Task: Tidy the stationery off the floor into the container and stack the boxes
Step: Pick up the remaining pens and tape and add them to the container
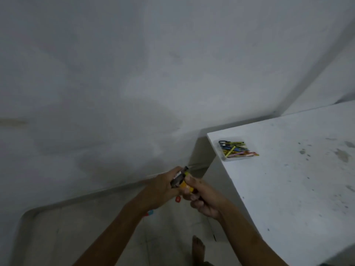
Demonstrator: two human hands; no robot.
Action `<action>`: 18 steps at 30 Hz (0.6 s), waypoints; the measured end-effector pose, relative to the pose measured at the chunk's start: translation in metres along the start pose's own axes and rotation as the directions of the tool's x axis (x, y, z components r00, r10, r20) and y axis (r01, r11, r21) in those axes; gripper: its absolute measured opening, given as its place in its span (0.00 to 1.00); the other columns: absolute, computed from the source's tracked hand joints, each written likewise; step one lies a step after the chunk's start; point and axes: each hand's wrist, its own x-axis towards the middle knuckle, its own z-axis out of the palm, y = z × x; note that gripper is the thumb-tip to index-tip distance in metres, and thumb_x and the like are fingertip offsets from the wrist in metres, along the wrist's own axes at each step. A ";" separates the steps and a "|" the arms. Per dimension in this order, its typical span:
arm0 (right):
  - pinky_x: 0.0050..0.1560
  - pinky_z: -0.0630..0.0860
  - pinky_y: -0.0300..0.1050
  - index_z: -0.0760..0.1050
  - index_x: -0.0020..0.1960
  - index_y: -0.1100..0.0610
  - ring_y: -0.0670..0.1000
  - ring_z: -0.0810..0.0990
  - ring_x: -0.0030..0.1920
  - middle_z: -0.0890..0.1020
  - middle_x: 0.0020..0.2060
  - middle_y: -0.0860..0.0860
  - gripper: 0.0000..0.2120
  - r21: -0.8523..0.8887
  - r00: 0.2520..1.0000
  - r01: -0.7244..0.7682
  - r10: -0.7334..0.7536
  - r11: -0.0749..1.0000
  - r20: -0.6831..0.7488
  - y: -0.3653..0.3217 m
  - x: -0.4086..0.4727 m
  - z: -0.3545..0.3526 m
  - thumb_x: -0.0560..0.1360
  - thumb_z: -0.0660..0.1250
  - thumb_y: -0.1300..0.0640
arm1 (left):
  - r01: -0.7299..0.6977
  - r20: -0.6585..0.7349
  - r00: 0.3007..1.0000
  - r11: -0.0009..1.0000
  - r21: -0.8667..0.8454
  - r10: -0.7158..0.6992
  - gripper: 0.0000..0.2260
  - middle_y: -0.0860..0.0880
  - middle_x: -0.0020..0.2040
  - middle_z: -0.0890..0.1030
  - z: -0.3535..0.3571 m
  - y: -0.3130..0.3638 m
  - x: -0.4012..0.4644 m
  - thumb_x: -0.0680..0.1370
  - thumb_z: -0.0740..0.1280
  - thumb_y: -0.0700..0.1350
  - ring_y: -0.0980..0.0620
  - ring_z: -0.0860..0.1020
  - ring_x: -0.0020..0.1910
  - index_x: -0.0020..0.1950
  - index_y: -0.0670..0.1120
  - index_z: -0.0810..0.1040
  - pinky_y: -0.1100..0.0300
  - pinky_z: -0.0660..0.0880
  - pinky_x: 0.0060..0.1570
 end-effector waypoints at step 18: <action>0.27 0.68 0.40 0.79 0.51 0.62 0.48 0.70 0.28 0.75 0.35 0.56 0.18 -0.304 0.643 0.126 -0.311 0.944 -0.700 -0.143 -0.027 -0.224 0.74 0.68 0.46 | 0.316 -0.256 0.904 0.939 -0.137 -0.342 0.06 0.48 0.47 0.82 0.104 -0.003 0.214 0.77 0.65 0.44 0.51 0.80 0.45 0.52 0.49 0.79 0.58 0.75 0.43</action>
